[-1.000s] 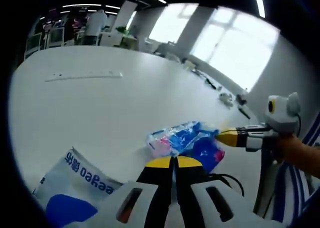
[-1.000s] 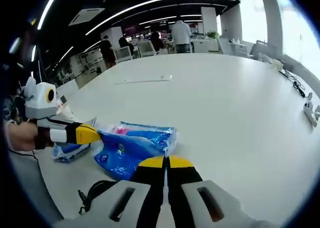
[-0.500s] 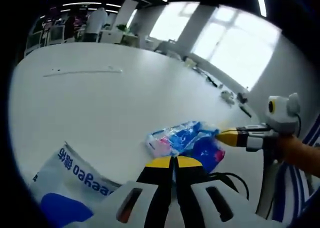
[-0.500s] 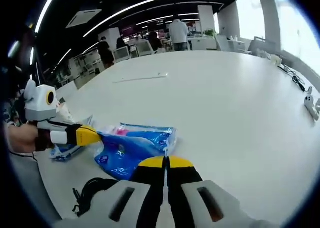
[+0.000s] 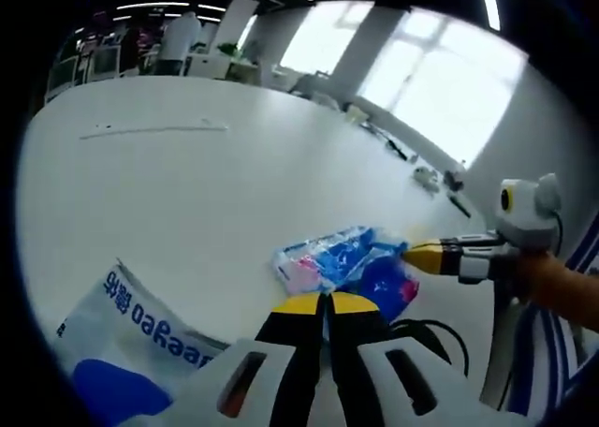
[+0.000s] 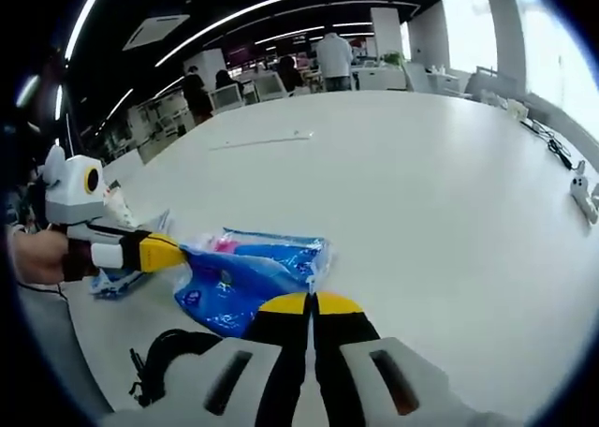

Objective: Arrange the tabletop items into an orderly group along one side of the table until the central work area is clear of visible clutter.

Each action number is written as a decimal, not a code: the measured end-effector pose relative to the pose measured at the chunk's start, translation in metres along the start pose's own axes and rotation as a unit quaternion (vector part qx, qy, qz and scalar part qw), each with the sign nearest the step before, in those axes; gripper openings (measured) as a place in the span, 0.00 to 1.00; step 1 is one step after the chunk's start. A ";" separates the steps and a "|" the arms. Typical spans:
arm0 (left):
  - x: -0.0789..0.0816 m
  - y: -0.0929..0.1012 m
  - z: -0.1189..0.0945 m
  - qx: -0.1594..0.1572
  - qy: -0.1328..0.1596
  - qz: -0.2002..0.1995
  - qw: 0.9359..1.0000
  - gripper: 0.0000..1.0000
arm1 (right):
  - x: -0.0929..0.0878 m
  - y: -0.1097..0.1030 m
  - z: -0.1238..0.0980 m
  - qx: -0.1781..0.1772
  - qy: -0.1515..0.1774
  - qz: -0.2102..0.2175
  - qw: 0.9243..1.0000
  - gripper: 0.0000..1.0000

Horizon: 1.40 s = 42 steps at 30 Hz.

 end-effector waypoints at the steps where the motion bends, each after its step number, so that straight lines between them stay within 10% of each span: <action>1: 0.001 0.000 0.000 0.000 0.001 0.004 1.000 0.00 | 0.000 0.000 0.000 0.000 0.000 -0.001 1.000 0.00; 12: 0.000 -0.001 0.001 -0.004 -0.001 0.008 1.000 0.10 | 0.001 0.005 -0.001 -0.008 -0.002 -0.015 1.000 0.03; 28: 0.009 0.019 -0.007 -0.043 0.010 0.028 0.999 0.52 | 0.005 -0.006 -0.016 0.013 0.011 -0.046 0.999 0.43; 42: 0.019 0.014 -0.041 -0.044 0.027 0.029 0.998 0.54 | 0.027 -0.018 -0.023 0.014 0.027 -0.065 0.997 0.48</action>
Point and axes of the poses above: the point that each gripper's makers call its tool centre point, and the gripper's own axes: z roughly forward along the fingers, y roughly to its right, x roughly out of its top, the point moved 2 cm from there along -z, roughly backward along the fingers, and after that the axes turned 2 degrees about y, right-handed, at the moved point
